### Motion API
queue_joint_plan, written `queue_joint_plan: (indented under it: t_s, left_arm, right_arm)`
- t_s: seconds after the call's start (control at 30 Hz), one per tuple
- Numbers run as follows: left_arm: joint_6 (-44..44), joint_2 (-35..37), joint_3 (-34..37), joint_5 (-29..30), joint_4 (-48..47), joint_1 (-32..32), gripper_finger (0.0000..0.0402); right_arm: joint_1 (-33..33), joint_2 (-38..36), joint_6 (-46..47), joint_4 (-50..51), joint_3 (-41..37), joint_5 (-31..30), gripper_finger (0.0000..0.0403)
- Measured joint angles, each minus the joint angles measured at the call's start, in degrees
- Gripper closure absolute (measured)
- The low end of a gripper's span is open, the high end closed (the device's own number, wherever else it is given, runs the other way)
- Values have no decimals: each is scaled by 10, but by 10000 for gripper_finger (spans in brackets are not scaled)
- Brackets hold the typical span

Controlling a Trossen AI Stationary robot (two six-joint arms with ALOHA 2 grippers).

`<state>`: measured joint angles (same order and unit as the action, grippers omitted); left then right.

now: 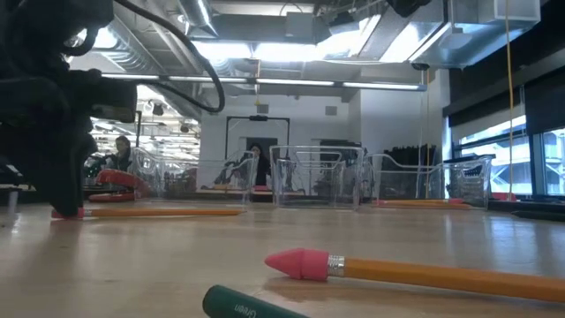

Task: Sort crayons/erasers/pens/pencils in bins
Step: Put the orange pencil into the right transparent bin

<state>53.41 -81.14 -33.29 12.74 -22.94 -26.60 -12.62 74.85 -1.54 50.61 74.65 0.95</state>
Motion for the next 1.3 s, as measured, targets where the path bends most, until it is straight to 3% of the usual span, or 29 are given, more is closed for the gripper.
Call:
queue_joint_plan:
  t_s: [0.67,1.1,1.3]
  left_arm:
    - [3,-1,3,2,1,2,311]
    - [13,-2,4,4,-2,2,389]
    - [14,-2,4,4,-2,2,395]
  right_arm:
    - [0,0,0,5,0,0,271]
    - [0,0,0,5,0,0,271]
    - [0,0,7,5,0,0,271]
